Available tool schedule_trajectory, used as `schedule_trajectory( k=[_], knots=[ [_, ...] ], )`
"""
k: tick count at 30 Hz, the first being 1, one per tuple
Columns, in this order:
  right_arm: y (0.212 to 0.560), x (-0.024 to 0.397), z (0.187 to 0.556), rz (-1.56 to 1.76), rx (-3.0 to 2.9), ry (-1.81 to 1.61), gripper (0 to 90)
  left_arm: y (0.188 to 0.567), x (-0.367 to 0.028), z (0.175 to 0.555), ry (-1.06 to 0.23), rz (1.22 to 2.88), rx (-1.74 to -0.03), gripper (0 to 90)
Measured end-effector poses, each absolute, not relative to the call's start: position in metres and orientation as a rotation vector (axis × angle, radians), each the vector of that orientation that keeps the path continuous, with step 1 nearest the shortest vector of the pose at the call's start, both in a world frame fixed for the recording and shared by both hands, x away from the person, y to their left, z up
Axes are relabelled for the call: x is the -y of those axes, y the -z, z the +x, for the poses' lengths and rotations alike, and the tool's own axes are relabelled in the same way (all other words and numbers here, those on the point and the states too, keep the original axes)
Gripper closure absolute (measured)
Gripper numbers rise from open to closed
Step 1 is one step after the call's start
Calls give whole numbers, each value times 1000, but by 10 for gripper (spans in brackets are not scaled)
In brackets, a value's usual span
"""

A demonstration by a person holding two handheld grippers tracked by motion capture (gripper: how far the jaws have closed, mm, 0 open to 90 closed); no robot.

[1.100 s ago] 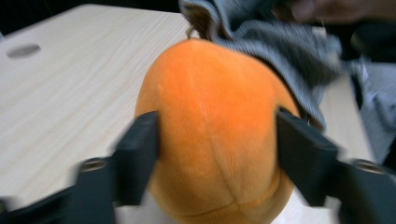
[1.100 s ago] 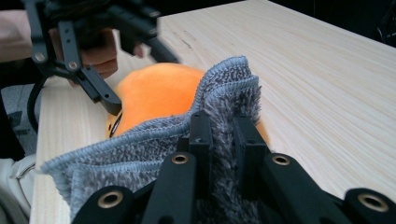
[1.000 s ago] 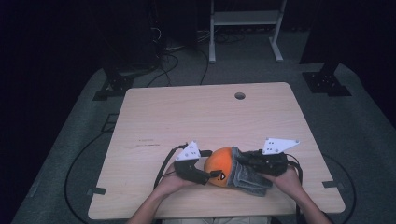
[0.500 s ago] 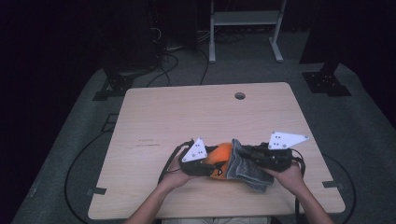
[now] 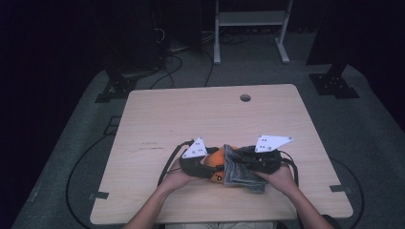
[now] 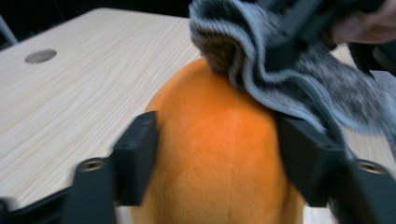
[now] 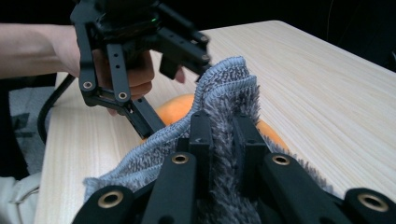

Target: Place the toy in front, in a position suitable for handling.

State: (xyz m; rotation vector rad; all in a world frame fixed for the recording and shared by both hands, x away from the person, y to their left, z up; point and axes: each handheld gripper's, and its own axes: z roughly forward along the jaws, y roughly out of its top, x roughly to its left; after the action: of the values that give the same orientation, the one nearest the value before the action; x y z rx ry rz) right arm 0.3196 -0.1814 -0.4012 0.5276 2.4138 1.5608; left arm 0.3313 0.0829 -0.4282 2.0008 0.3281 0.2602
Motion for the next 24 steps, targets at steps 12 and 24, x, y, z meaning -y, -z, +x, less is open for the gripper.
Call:
schedule_trajectory(
  k=[12,24],
  knots=[
    [422,233,314,699,-2426,-1461,797,436,-100,319,-280,1989,-319,387],
    [384,204,299,466,-2411,-1645,796,436,-86,312,-299,1980,-222,388]
  ],
)
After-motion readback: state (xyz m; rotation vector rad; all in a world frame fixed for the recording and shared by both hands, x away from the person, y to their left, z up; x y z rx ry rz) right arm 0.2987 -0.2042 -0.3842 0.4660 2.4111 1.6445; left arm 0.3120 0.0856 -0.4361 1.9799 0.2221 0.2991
